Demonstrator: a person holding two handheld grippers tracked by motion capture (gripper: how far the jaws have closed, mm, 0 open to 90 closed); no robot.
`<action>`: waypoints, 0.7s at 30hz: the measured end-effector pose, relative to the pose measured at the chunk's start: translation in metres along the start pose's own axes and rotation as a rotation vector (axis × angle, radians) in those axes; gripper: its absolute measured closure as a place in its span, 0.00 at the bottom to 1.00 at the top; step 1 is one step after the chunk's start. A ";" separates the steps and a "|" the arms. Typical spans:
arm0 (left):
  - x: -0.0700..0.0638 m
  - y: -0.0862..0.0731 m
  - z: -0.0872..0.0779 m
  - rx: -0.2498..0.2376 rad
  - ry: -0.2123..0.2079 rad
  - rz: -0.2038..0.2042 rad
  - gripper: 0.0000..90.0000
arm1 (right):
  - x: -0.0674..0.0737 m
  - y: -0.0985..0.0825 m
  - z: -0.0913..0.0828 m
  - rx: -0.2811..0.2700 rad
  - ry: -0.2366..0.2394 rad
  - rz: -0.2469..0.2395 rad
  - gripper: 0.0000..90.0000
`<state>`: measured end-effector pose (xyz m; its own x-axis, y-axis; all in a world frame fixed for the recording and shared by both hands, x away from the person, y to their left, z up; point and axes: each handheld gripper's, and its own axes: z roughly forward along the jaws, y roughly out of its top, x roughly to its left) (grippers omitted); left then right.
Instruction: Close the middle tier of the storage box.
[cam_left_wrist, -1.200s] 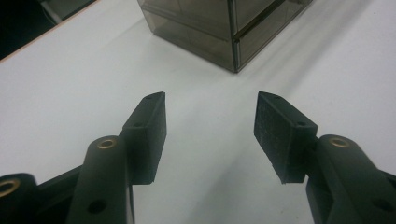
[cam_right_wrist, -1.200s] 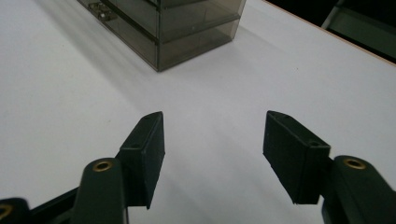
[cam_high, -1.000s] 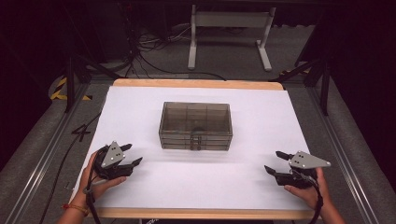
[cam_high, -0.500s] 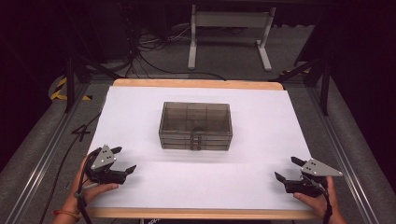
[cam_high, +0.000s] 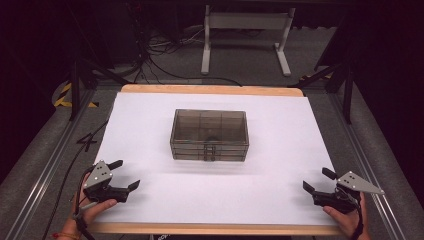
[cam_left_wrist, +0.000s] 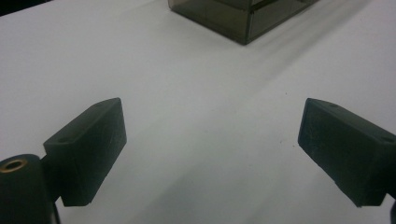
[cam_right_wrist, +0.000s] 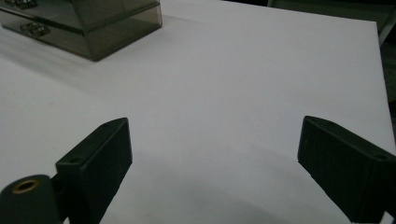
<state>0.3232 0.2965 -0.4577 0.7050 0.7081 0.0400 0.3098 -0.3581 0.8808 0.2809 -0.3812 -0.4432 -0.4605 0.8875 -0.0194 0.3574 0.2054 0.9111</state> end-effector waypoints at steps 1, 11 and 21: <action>0.000 -0.001 -0.001 -0.013 0.004 -0.005 0.08 | 0.000 -0.001 -0.001 -0.014 0.002 0.006 0.12; 0.001 -0.003 -0.004 -0.054 0.017 -0.039 0.07 | 0.002 -0.001 0.000 -0.005 -0.030 -0.005 0.10; 0.001 -0.003 -0.004 -0.048 0.028 -0.035 0.07 | 0.003 0.000 0.002 0.016 -0.033 -0.020 0.11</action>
<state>0.3201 0.3004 -0.4587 0.6759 0.7367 0.0212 0.3025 -0.3036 0.9035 0.2810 -0.3774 -0.4442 -0.4410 0.8961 -0.0513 0.3614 0.2296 0.9037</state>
